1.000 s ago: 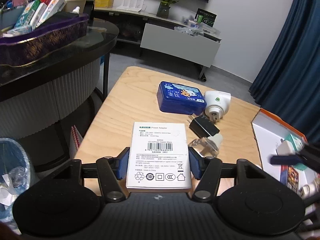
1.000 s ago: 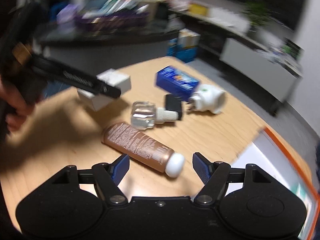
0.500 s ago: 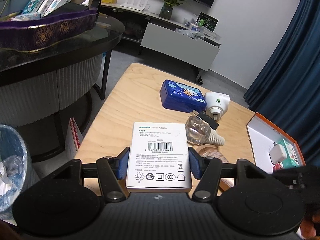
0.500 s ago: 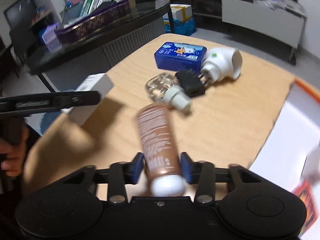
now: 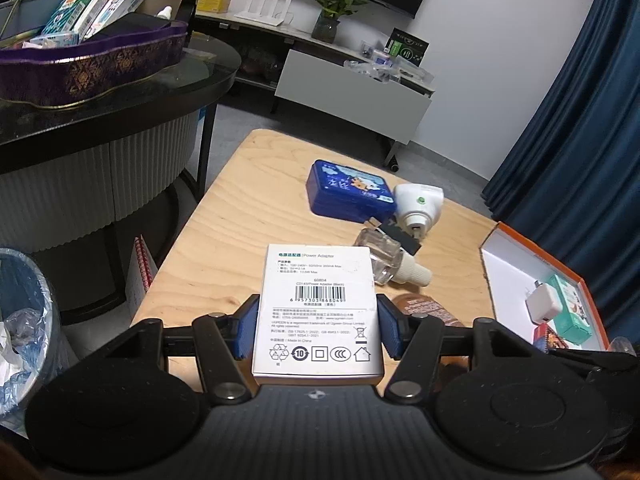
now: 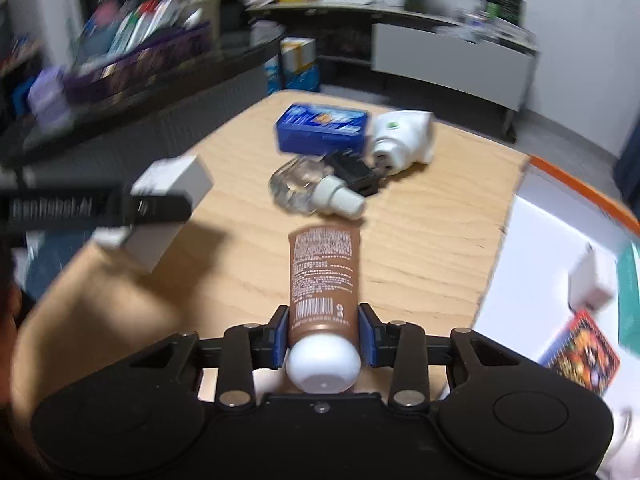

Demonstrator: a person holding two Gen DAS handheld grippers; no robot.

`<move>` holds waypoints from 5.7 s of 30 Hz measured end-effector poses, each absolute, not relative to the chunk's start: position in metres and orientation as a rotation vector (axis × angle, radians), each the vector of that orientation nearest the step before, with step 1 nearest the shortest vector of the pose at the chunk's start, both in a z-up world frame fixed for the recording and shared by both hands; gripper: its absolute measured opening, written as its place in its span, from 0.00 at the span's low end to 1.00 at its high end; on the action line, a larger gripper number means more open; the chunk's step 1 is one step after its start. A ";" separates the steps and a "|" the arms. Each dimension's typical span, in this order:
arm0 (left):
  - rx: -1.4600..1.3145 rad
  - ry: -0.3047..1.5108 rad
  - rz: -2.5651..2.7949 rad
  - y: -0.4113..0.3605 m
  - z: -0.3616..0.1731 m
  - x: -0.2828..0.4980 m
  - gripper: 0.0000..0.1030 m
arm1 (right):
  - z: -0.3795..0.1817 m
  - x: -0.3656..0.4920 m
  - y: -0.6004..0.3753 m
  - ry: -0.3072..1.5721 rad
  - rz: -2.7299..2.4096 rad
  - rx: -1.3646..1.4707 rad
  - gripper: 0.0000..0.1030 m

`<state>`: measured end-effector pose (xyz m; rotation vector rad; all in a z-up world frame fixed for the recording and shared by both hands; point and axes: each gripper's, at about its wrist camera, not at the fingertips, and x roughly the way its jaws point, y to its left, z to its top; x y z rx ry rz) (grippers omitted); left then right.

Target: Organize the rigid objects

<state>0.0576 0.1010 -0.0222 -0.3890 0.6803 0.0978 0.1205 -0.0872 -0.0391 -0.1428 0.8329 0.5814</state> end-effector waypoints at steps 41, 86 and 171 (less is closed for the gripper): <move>-0.138 0.636 -0.360 -0.091 0.021 0.095 0.58 | 0.034 0.054 -0.303 0.486 0.035 0.164 0.42; -0.133 0.633 -0.278 -0.117 0.030 0.125 0.58 | 0.031 0.087 -0.319 0.487 0.091 0.173 0.42; -0.151 0.689 -0.290 -0.122 0.015 0.086 0.58 | 0.021 0.058 -0.316 0.511 0.084 0.155 0.42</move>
